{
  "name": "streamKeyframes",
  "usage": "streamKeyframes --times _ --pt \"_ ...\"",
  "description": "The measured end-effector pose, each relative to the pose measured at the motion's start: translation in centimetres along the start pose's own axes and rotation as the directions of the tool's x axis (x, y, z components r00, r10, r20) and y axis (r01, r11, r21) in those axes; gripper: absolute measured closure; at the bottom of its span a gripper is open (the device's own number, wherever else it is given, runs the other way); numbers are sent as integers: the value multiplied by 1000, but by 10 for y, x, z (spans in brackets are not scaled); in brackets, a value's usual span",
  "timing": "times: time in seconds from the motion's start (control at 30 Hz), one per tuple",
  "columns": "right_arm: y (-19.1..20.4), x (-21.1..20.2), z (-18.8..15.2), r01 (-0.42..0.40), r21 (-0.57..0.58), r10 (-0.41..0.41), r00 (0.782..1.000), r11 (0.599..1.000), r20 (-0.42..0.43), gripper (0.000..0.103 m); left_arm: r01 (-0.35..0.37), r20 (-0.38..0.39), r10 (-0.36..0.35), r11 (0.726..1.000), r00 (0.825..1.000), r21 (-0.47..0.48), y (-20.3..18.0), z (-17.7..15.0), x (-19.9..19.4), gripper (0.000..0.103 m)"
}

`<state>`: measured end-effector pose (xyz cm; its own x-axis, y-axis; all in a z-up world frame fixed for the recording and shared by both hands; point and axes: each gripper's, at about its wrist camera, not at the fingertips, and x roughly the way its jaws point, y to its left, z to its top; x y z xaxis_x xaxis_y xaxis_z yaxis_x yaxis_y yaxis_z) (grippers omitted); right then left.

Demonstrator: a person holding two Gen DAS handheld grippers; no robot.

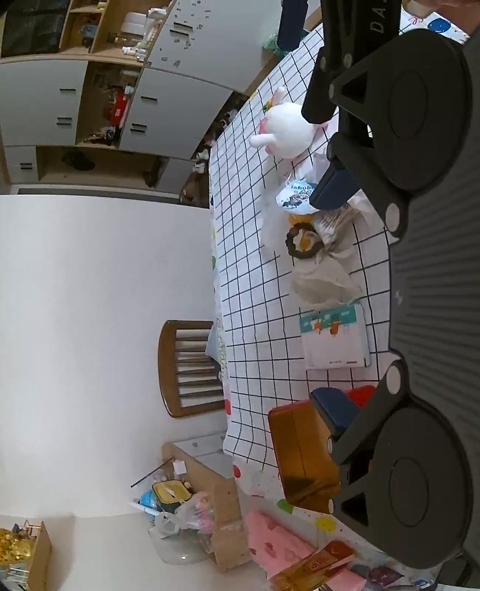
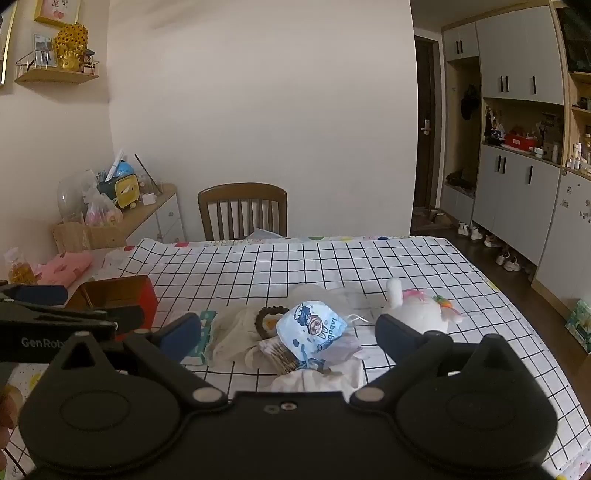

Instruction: Organize soft objects

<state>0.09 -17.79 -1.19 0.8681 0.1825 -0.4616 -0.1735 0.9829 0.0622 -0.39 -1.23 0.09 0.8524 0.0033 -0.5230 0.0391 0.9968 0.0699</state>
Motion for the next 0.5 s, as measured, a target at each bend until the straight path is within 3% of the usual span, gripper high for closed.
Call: streamKeyframes --times 0.07,0.5 --pt "0 0 0 0 -2 0 1000 1000 1 2 34 -7 -34 998 999 -52 9 0 -1 0" --pt "1 -5 -2 4 -6 -4 1000 1000 6 2 45 -17 -46 997 999 -70 14 -2 -3 0"
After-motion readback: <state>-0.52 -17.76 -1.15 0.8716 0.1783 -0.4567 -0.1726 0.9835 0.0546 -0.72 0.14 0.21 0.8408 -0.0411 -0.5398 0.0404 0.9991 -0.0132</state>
